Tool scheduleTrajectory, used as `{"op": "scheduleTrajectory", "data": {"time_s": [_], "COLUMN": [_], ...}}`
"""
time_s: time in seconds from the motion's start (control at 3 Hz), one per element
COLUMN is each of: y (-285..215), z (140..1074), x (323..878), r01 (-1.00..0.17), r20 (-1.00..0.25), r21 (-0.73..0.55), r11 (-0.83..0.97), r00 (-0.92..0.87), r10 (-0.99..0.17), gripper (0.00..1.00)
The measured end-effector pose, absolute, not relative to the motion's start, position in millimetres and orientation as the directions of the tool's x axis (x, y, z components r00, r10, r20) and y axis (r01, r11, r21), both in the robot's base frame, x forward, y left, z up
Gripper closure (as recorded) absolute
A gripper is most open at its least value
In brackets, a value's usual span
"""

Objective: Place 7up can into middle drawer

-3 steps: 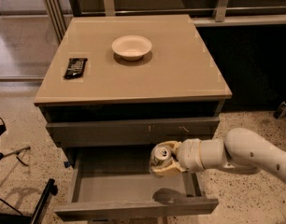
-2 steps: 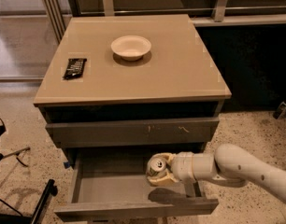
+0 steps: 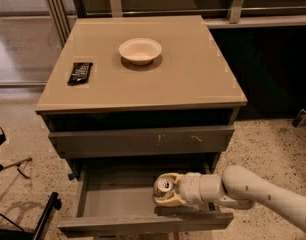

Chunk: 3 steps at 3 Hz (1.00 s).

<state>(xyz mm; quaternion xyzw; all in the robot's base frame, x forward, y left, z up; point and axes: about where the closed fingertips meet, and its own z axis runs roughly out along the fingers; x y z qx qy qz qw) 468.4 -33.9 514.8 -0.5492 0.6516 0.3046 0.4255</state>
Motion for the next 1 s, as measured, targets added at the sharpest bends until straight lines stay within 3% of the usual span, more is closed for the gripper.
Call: {"op": "scheduleTrajectory", "data": {"time_s": [1.0], "y": [-25], "z": [463], "x": [490], "r01": [-0.973], "r20": [-0.863], "r21": [-0.096], "r11": [0.210], "r00": [-0.024], "r10": [-0.505], "gripper": [1.00]}}
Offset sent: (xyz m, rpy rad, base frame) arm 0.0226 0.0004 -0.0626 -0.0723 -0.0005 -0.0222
